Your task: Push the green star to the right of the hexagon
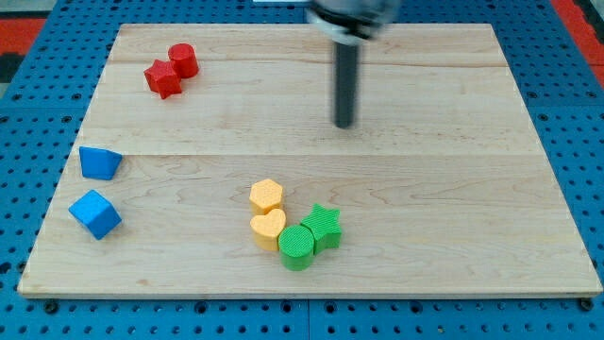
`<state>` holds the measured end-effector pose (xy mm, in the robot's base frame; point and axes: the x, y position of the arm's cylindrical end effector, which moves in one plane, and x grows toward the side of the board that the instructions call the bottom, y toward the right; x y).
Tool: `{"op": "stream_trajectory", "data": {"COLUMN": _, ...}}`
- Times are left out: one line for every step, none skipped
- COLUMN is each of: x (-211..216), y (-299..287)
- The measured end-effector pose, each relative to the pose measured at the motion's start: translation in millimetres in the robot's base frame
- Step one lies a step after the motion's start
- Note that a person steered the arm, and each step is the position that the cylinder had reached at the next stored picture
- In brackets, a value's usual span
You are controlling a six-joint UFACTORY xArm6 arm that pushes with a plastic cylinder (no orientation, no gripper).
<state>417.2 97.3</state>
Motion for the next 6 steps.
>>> {"op": "stream_trajectory", "data": {"x": 111.1, "y": 55.9}}
{"op": "stream_trajectory", "data": {"x": 189.3, "y": 36.6}}
{"op": "stream_trajectory", "data": {"x": 176.7, "y": -39.6}}
{"op": "stream_trajectory", "data": {"x": 119.4, "y": -75.0}}
{"op": "stream_trajectory", "data": {"x": 87.1, "y": -107.4}}
{"op": "stream_trajectory", "data": {"x": 107.1, "y": -55.4}}
